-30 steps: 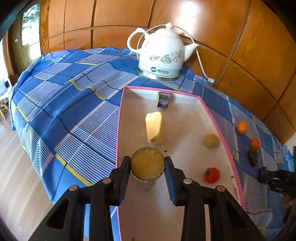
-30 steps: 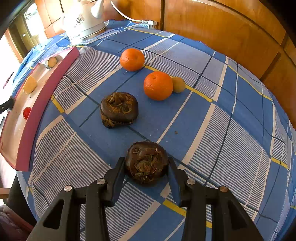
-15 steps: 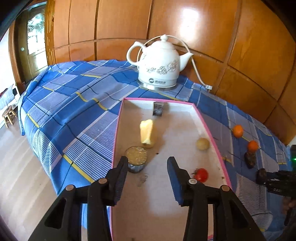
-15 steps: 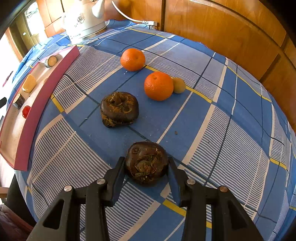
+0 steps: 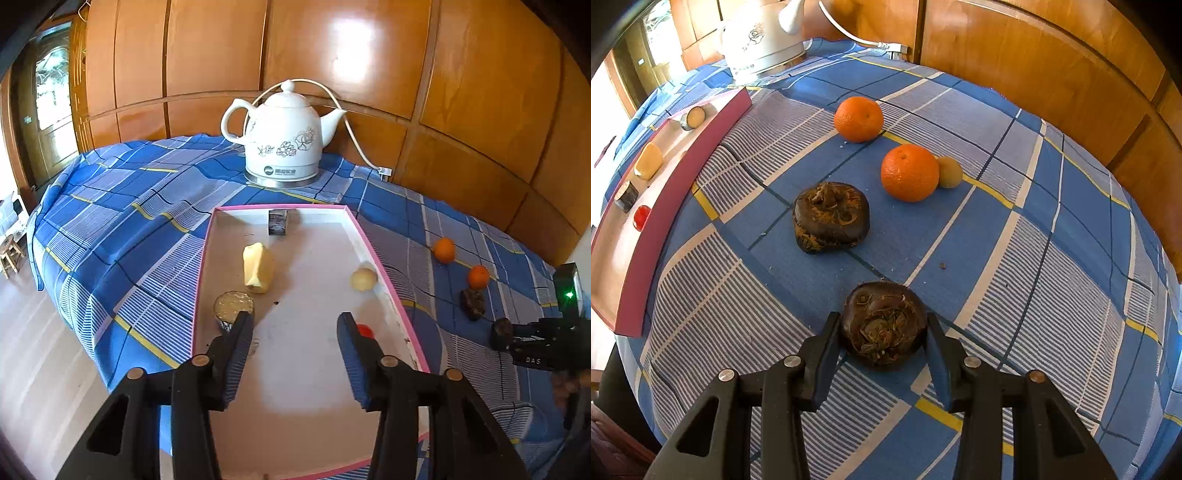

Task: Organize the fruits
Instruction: 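Carry the round slice into the tray and open the left tool, then carry the dark brown fruit into the tray and open the right tool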

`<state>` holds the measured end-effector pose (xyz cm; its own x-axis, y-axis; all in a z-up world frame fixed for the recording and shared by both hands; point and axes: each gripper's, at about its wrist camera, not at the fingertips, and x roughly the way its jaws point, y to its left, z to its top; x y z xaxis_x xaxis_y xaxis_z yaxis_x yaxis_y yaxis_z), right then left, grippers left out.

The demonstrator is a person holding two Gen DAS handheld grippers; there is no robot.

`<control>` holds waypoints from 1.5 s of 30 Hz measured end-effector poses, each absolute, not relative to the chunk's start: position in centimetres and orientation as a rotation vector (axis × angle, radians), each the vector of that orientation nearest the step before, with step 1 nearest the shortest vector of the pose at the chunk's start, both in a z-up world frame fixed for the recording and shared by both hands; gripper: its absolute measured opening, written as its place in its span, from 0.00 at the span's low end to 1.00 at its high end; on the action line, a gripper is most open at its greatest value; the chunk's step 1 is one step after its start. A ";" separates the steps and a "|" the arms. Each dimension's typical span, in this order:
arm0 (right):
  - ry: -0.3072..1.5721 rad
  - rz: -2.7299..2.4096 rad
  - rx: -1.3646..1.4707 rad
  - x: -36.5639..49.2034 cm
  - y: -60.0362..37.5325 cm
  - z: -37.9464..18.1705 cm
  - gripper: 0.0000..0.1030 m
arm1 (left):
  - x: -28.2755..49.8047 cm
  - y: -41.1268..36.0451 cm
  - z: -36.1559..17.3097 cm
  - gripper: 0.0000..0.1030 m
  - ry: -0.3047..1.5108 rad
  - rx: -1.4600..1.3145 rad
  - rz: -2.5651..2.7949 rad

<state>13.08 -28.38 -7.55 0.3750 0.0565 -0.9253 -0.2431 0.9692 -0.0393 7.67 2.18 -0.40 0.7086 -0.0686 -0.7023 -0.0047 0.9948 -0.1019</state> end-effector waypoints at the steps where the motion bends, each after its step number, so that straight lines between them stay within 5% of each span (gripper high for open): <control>1: 1.171 0.193 -0.183 13.1 -28.4 -7.6 0.43 | 7.6 2.1 -0.4 0.48 0.782 -0.099 -0.036; 28: 1.168 0.146 -0.236 12.7 -27.4 -7.1 0.42 | 5.8 2.3 0.8 0.53 0.697 -0.043 -0.015; 45: 1.046 0.439 -0.121 10.7 -17.5 -1.2 0.42 | 5.2 4.5 -0.1 0.53 0.710 -0.089 0.012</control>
<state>10.68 -17.50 -1.16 0.4235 0.2930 -0.8572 -0.4068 0.9070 0.1091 5.17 4.47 -0.14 0.7587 -0.0196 -0.6512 -0.0412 0.9961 -0.0779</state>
